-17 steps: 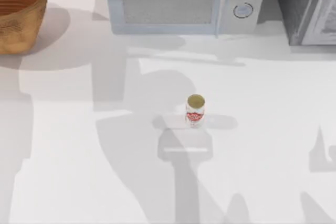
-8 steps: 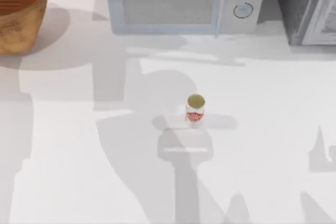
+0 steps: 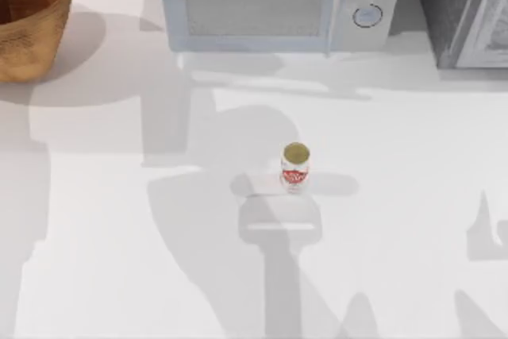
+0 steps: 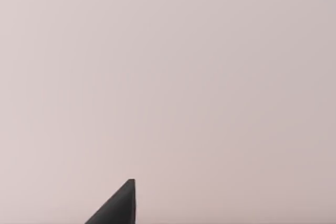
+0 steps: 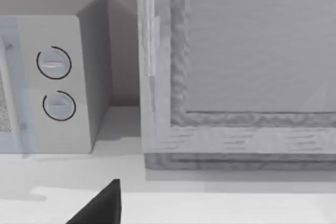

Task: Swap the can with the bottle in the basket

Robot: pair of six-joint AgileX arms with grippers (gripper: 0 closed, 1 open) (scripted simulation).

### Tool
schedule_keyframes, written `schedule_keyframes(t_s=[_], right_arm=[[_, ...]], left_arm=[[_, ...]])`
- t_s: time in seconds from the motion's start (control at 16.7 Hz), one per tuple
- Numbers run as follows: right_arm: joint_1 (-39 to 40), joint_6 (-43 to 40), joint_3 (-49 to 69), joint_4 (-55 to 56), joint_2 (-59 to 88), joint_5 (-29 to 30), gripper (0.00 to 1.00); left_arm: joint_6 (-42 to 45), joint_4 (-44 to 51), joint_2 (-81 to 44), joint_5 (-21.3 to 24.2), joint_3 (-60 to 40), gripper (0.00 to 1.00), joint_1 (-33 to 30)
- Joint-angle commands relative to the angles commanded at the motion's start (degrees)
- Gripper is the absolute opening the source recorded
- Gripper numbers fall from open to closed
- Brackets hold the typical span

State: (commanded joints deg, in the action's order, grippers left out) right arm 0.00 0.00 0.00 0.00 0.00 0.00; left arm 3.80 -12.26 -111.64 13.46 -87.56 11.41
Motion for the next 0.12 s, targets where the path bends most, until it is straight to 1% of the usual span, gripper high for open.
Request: schedule_keyframes(t_s=[0.12], right_arm=[[0.0,0.0,0.0,0.0,0.0,0.0,1.0]], left_arm=[[0.0,0.0,0.0,0.0,0.0,1.0,0.0]])
